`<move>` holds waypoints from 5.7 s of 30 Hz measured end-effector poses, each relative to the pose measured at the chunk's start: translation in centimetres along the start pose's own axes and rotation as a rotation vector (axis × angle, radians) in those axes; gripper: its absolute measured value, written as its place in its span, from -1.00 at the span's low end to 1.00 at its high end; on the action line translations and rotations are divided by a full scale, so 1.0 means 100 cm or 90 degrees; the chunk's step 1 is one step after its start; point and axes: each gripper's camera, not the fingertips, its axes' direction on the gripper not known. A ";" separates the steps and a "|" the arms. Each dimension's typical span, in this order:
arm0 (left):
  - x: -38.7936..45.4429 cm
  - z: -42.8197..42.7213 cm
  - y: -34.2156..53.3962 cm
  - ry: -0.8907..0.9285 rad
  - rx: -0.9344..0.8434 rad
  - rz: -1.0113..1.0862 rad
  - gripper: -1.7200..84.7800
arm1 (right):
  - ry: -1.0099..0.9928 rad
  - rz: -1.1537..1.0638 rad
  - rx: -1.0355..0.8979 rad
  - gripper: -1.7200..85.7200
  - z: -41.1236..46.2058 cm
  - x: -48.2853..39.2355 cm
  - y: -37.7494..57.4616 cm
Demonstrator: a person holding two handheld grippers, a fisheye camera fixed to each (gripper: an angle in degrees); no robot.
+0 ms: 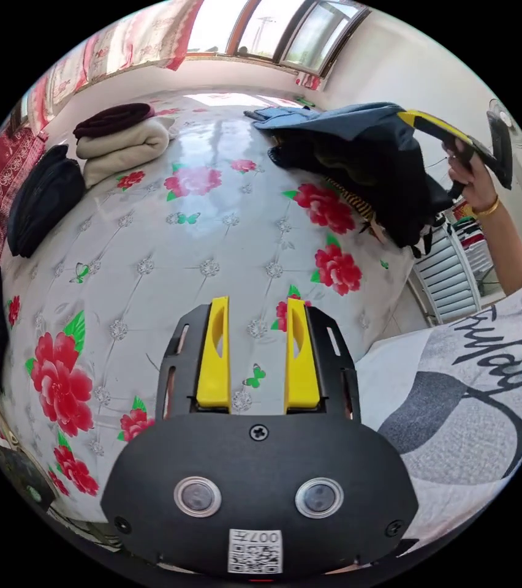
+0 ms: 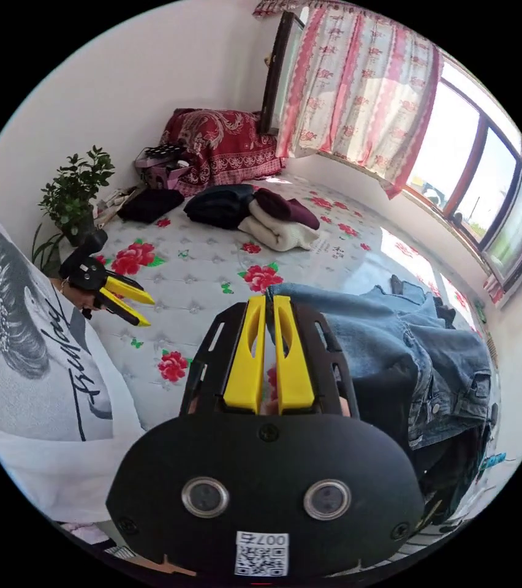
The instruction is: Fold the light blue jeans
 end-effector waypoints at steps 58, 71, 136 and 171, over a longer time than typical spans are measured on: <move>-0.176 -0.110 0.155 -0.449 -0.029 -0.525 -0.92 | 0.511 0.408 -0.046 -0.87 -0.073 0.338 0.049; -0.095 -0.055 0.056 -0.304 -0.016 -0.308 -0.75 | 0.262 0.399 -0.033 -0.74 0.031 0.331 0.041; -0.200 0.018 0.015 -0.478 -0.332 -0.379 -0.84 | 0.184 0.038 -0.225 -0.95 0.316 0.205 -0.091; -0.166 -0.073 0.291 -0.001 0.107 -0.854 -0.72 | -0.183 1.019 -0.104 -0.72 -0.051 0.311 0.391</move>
